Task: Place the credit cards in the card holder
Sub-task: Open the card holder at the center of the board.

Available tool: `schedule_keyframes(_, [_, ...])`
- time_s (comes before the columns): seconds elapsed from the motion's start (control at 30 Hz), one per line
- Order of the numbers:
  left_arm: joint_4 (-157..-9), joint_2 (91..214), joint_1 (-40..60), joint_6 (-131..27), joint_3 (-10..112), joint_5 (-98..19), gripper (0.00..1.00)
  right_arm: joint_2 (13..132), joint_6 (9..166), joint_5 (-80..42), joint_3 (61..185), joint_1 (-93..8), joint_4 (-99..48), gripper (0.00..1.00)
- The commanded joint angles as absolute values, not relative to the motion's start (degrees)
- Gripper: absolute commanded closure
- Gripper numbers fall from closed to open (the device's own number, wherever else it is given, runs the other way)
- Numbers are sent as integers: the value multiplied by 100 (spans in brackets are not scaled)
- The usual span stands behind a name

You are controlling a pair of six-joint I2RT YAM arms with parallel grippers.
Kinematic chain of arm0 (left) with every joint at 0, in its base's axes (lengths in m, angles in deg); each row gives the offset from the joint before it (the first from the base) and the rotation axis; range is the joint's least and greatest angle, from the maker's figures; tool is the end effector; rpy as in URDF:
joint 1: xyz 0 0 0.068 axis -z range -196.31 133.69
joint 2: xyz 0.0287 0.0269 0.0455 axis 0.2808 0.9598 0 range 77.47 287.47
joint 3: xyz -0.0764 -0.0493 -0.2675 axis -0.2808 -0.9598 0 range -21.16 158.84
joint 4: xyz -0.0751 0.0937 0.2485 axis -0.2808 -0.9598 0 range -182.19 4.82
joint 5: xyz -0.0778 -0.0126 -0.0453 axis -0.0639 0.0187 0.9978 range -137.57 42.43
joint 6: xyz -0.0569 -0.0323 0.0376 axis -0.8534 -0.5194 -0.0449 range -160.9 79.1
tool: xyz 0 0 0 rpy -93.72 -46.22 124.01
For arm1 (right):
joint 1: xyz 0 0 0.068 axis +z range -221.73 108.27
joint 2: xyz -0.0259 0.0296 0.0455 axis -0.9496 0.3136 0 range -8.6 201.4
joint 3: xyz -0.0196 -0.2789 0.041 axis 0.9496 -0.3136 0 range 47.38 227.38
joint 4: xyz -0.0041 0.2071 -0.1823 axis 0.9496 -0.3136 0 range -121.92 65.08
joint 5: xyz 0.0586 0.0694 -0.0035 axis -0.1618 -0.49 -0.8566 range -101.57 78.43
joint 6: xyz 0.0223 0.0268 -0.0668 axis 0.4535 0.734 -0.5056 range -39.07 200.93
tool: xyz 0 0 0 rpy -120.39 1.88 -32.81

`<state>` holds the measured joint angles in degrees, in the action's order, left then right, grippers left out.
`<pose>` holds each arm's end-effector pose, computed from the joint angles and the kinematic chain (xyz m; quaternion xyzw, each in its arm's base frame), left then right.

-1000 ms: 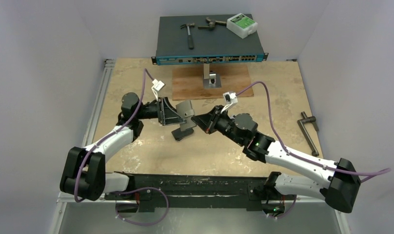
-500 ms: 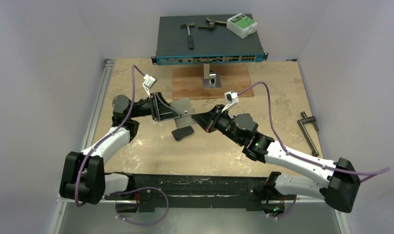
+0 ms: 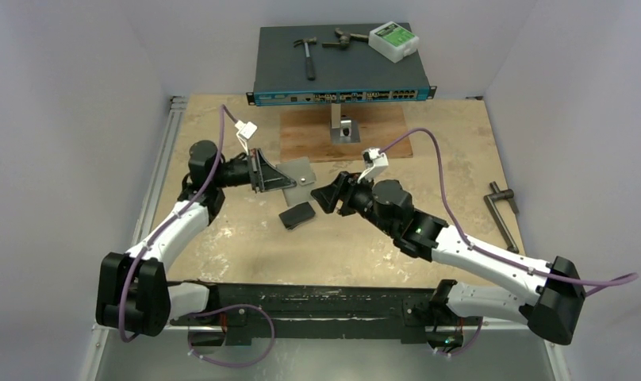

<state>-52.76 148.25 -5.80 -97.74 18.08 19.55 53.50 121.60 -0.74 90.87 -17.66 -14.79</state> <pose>0.2665 -0.1090 0.2886 0.1322 0.6925 -0.6520 0.2791 0.1814 0.2299 0.3093 -0.0268 0.7561 0.4298 0.4928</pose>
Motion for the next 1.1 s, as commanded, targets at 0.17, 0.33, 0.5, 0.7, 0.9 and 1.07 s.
schedule_keyframes(0.17, [-10344,14607,-289,-5959,3243,83,100,6226,11908,951,10874,-1473,-3371,34])
schedule_keyframes(0.33, [-11111,14415,-219,-5397,3559,-385,100,6850,12279,858,11519,-1353,-3684,35])
schedule_keyframes(0.5, [-11744,13934,-53,-4623,3817,-772,100,7015,12592,781,11803,-1310,-3731,35])
schedule_keyframes(0.7, [-12083,13684,137,-4321,3993,-936,100,7118,12973,852,11845,-1189,-3675,37])
schedule_keyframes(0.9, [-11943,13574,457,-4421,3969,-1251,100,7290,13037,933,12046,-1076,-3774,39])
schedule_keyframes(1.07, [-11806,13483,462,-4404,3928,-1498,100,7427,13208,964,12075,-995,-3884,43])
